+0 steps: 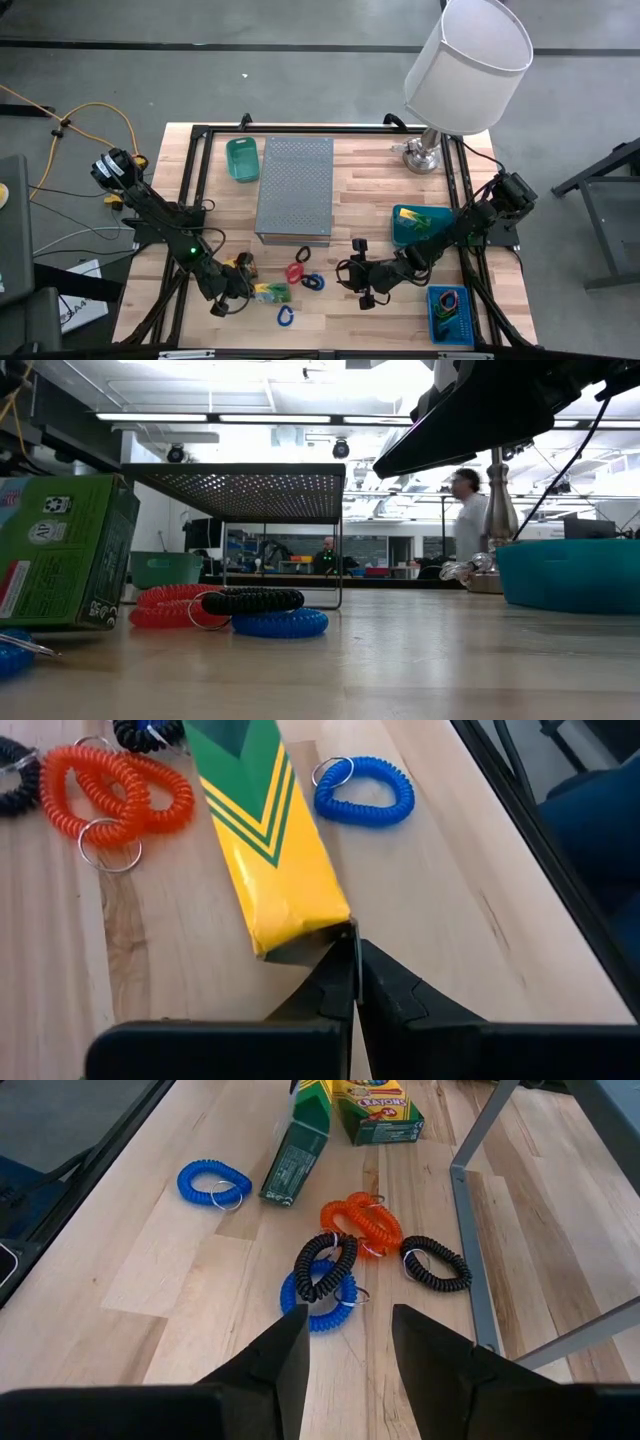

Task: Pick & Place Office Desk Supplies
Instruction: Put the bottom crayon box into the blue bin

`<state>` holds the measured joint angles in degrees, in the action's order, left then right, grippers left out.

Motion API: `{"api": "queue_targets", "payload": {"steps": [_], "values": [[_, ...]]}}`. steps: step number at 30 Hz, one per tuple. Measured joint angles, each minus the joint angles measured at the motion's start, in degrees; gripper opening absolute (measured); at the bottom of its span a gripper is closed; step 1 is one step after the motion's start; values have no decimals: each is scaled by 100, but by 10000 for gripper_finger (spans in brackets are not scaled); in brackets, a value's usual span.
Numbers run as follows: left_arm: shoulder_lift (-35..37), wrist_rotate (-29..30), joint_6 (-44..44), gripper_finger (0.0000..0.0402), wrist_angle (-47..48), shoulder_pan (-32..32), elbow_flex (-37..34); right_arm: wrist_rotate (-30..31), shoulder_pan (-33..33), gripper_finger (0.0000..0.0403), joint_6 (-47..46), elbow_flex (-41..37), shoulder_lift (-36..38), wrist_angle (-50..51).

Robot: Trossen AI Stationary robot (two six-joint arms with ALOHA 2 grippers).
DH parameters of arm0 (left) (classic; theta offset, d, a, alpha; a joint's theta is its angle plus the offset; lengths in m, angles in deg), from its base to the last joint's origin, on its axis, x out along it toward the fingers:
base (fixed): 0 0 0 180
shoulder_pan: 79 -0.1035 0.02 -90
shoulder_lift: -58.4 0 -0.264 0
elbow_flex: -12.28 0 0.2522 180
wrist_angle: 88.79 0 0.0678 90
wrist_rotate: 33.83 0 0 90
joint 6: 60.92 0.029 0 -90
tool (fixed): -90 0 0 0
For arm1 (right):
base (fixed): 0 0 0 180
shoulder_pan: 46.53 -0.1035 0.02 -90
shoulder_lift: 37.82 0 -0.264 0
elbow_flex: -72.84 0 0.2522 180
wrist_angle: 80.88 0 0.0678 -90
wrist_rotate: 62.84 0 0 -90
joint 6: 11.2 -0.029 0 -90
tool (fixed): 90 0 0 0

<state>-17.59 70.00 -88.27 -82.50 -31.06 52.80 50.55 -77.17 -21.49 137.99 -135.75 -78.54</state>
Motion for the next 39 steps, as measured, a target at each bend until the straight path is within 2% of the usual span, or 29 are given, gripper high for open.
{"api": "queue_targets", "payload": {"steps": [13,39], "values": [[-2,433,519,0,40,-7,-8,0,0,133,2,0,0,0],[-7,391,1363,0,-201,-534,14,1,1,133,1,0,0,0]]}}
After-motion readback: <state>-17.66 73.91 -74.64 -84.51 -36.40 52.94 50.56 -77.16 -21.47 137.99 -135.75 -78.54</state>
